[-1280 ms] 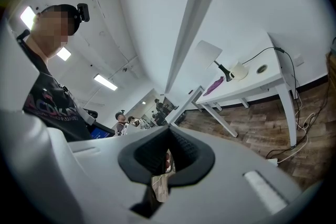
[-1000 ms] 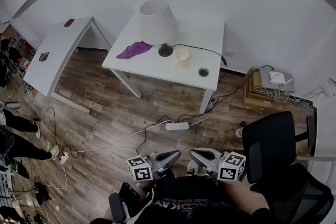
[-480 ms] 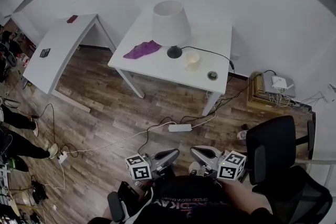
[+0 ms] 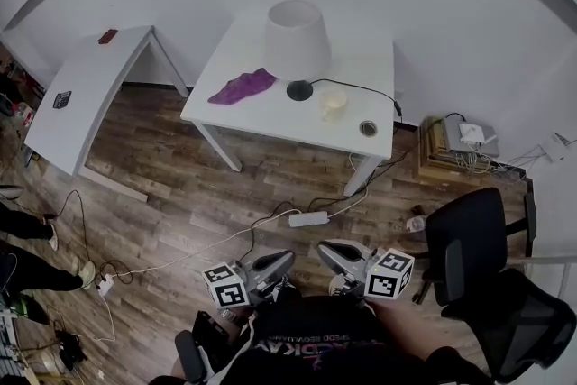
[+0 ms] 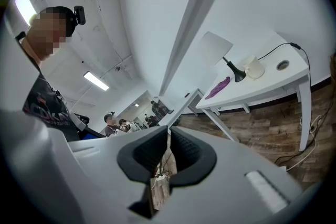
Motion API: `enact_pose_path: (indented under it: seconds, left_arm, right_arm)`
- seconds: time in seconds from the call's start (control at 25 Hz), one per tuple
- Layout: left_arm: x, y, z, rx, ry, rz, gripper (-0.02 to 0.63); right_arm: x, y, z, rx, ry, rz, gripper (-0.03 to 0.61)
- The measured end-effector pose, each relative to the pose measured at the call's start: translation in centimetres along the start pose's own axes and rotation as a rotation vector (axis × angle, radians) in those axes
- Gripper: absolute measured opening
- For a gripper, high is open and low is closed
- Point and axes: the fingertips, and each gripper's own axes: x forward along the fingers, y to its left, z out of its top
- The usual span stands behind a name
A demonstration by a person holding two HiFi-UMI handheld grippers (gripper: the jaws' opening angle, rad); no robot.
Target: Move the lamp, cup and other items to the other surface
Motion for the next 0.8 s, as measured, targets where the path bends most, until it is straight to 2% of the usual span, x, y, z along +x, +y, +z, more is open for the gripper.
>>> enact_pose_path:
  seconds: [0.36, 0.68, 0.8]
  left_arm:
    - [-4.2, 2.8, 3.1, -0.033, -0.014, -0.041, -0.002]
    - [-8.3, 5.7, 4.9, -0.054, -0.028, -0.038, -0.002]
    - [-8.7, 5.5, 5.0, -0.044, -0.022, -0.040, -0.002]
  right_arm:
    - [5.4, -0.4, 0.2, -0.011, -0.008, -0.106, 0.054]
    - [7.6, -4.6, 2.5, -0.016, -0.130, -0.379, 0.066]
    - [7.2, -6.5, 3.7, -0.030, -0.151, -0.478, 0.066]
